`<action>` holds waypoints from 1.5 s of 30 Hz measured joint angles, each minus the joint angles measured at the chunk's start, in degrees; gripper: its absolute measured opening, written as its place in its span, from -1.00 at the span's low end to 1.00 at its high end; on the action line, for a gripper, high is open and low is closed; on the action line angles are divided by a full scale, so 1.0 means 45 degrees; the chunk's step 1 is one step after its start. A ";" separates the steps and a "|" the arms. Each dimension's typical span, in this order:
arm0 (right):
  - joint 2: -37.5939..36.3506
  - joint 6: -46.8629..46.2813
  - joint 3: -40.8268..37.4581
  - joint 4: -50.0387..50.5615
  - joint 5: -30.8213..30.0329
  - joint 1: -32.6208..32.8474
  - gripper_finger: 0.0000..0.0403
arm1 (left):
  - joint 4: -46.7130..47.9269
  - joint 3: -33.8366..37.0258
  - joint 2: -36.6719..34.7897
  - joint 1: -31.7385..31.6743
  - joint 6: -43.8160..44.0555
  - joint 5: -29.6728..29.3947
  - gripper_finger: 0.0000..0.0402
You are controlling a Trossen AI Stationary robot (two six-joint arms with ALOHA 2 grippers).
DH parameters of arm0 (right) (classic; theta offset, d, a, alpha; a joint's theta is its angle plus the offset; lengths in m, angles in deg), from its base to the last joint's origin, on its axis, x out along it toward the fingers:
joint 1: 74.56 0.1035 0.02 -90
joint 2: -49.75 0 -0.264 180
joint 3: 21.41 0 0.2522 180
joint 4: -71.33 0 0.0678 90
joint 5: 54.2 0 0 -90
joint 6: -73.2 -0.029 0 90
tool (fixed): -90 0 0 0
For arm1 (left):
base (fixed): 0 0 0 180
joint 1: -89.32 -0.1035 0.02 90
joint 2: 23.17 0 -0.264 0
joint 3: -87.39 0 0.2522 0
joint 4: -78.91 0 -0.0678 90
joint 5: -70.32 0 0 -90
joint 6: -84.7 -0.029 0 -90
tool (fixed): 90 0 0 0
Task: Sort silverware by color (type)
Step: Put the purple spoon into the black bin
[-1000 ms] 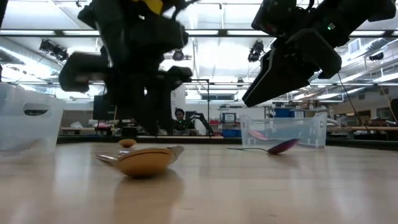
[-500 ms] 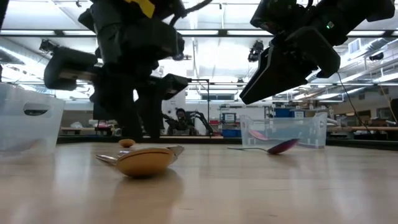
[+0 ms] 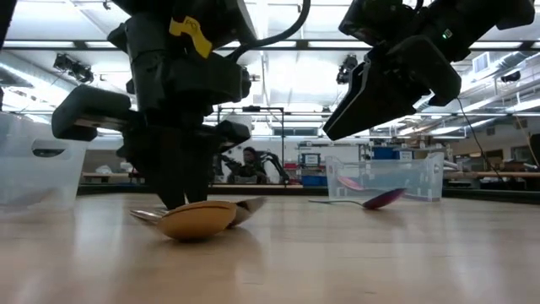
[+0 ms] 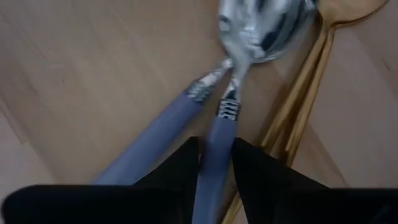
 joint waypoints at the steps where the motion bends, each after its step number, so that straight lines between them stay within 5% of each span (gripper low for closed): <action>1: 0.0000 0.0036 0.0000 -0.0048 0.0000 0.0000 0.03 | 0.0009 0.0000 0.0002 0.0000 0.0124 -0.0005 -0.53; 6: 0.0000 0.0523 0.0000 -0.0381 0.0081 -0.0092 0.03 | 0.0246 -0.0014 0.0015 0.0000 0.0208 0.0162 -0.72; 18: 0.0000 0.1233 0.0000 -0.0457 0.0330 -0.0819 0.03 | 0.0779 0.0082 -0.0417 0.0360 0.0339 -0.0016 -0.72; 45: 0.0000 0.3456 -0.0010 -0.1724 0.1864 -0.2792 0.03 | 0.1229 0.0039 -0.3902 0.1744 0.6708 -0.0557 -0.72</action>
